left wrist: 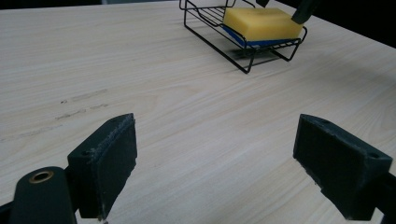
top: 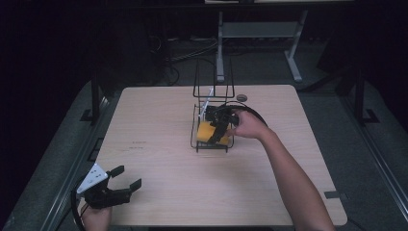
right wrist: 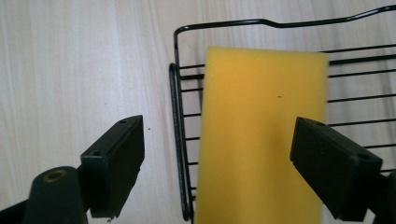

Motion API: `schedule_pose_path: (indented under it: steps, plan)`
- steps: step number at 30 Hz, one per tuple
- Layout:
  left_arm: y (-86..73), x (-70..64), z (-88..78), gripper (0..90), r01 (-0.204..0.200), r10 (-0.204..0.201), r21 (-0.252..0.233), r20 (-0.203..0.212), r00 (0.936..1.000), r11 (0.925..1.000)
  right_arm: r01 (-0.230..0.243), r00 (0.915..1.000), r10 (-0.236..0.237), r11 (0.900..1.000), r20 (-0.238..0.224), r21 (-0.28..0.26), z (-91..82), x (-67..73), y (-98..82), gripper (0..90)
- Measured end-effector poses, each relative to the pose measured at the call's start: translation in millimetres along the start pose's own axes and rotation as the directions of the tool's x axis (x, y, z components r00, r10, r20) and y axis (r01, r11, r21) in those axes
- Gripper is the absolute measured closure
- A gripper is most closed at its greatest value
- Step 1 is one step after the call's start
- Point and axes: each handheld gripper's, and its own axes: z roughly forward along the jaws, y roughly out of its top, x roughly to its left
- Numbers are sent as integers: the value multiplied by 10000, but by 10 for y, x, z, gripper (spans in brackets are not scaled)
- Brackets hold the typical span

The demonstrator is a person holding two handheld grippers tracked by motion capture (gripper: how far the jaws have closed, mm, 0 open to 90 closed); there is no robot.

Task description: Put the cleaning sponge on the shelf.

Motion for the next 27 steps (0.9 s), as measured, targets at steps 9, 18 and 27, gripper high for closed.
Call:
schedule_pose_path:
  steps: [9,18,27]
  plan:
    - [2,-8,1,129,-25,25,14,24,10000,10000,141,9998,-143,9998,123,149,-28,110,-5,175]
    - [6,-18,2,129,-54,54,-35,55,10000,10000,259,9995,-262,9996,157,150,-20,221,-46,175]
    - [5,-15,6,129,-37,37,-28,63,10000,10000,352,9994,-352,9994,-18,3,1,307,-63,175]
